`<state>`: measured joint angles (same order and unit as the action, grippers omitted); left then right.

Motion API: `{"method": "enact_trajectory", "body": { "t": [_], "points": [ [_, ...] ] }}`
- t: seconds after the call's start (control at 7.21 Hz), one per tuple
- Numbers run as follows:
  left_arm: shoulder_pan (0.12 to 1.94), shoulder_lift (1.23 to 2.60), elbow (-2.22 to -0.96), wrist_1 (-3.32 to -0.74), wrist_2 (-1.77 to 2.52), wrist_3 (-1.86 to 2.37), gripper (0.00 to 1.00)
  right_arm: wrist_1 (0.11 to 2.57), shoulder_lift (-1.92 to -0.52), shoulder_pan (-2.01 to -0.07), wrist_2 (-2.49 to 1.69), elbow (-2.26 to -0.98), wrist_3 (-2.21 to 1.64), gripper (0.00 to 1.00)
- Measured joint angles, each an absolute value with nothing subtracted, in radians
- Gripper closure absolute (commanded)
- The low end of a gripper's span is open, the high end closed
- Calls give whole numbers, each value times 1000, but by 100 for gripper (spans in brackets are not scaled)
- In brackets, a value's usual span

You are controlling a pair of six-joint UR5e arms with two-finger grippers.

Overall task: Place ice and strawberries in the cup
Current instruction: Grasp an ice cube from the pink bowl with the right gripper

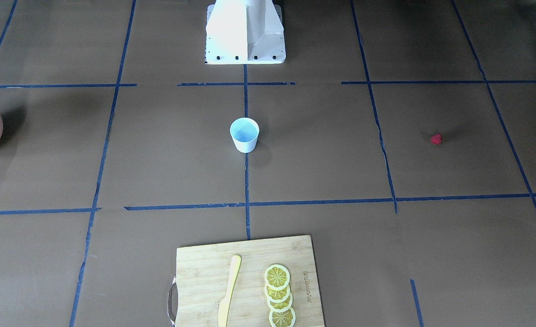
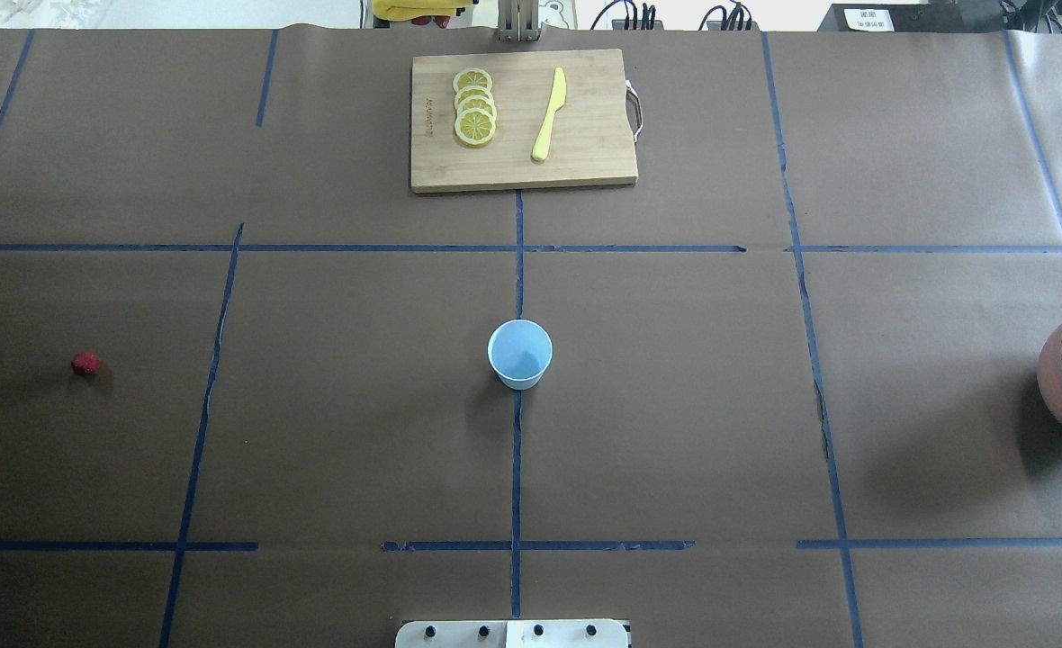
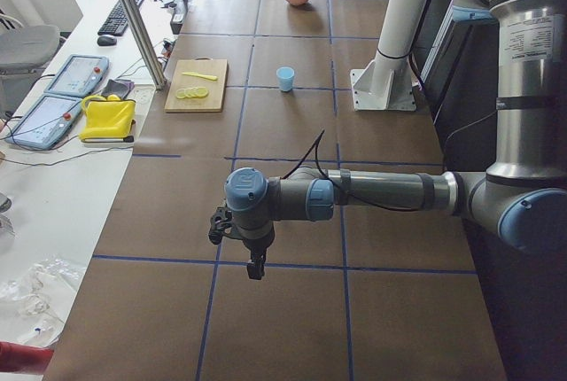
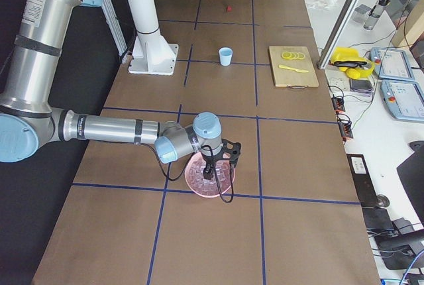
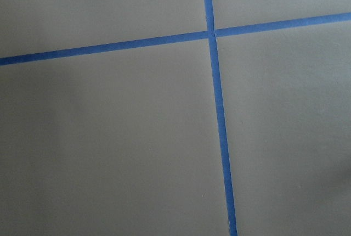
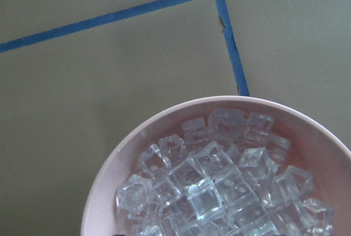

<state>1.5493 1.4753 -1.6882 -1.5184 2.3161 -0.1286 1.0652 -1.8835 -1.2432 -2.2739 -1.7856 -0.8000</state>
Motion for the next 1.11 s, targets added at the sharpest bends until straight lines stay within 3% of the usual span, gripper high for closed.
{"method": "enact_trajectory", "body": {
  "t": [0.42, 0.83, 1.11],
  "points": [
    [1549, 1457, -1708, -1519, 2316, -130, 0, 1066, -1947, -1187, -2267, -1819, -900, 13],
    [1549, 1431, -1746, -1519, 2316, -129, 0, 1065, -1957, -1146, -2266, -1818, -946, 26],
    [1549, 1429, -1753, -1520, 2316, -129, 0, 1066, -1955, -1142, -2262, -1814, -949, 27]
  ]
}}
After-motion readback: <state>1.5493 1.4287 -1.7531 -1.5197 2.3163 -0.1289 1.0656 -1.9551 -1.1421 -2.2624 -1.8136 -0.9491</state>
